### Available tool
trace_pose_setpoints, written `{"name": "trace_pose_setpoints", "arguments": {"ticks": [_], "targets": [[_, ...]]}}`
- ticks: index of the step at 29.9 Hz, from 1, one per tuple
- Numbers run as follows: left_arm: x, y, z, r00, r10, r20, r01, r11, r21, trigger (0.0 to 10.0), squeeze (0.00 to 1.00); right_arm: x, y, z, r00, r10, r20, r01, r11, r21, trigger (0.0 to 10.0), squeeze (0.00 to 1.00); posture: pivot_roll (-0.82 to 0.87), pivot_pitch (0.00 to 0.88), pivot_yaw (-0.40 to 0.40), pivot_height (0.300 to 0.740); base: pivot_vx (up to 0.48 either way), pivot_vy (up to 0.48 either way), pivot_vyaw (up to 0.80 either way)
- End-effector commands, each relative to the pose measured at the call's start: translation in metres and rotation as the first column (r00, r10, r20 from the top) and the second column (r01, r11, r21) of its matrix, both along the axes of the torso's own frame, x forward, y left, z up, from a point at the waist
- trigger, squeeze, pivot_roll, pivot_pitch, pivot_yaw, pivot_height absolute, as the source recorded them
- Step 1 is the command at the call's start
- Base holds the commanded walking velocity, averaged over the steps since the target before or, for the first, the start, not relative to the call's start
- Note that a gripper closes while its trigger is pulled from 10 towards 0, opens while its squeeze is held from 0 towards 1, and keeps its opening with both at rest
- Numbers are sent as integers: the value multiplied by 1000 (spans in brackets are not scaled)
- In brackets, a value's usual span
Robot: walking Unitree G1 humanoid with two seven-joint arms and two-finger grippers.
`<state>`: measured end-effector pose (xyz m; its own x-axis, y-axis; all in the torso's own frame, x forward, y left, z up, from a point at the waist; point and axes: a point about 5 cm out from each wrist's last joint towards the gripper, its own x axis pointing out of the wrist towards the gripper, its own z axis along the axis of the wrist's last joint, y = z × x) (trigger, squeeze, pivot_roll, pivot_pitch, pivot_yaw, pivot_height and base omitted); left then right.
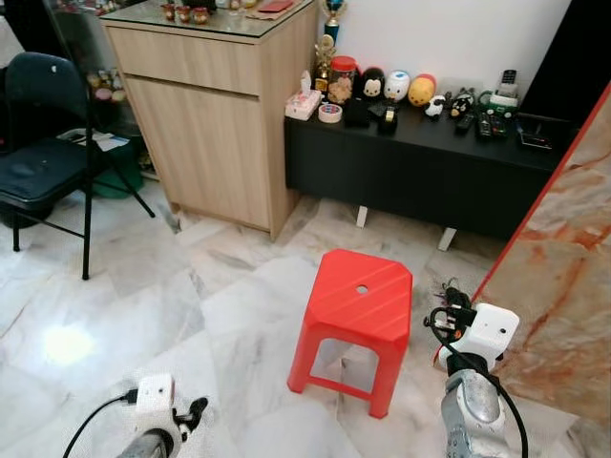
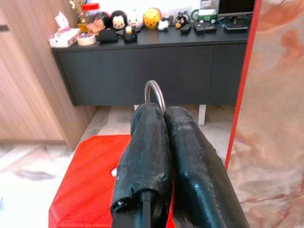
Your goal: Hang keys on a hook
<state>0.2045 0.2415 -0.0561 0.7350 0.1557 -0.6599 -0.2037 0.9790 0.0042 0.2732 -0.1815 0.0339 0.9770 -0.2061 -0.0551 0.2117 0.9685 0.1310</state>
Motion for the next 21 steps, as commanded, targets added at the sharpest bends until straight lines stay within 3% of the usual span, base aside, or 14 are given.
{"name": "trace_pose_setpoints", "arguments": {"ticks": [1, 4, 13, 16, 21], "targets": [[-15, 5, -8, 998, 32, -61, -30, 999, 23, 10000, 0, 0, 2, 5, 1000, 11, 21, -10, 1000, -23, 10000, 0, 34, 0, -63, 740, 0, 0, 0], [-28, 12, -13, 993, 62, -104, -58, 997, 47, 10000, 0, -1, 3, 5, 1000, 14, 22, -13, 1000, -25, 10000, 0, 27, 0, -59, 740, 0, 0, 0], [-49, 32, -17, 975, 182, -131, -177, 983, 51, 10000, 0, -6, 3, 5, 999, 51, 13, -51, 998, -35, 10000, 0, 17, 0, -56, 740, 0, 0, 0], [-51, 33, -17, 963, 239, -122, -238, 971, 23, 10000, 0, -6, 4, 3, 999, 37, -5, -37, 999, 4, 10000, 0, 19, 0, -54, 740, 0, 0, 0], [-44, 29, -15, 970, 224, -91, -226, 974, -11, 10000, 0, -3, 8, 4, 998, 61, -7, -61, 998, -26, 10000, 0, 20, 0, -51, 740, 0, 0, -786]]}}
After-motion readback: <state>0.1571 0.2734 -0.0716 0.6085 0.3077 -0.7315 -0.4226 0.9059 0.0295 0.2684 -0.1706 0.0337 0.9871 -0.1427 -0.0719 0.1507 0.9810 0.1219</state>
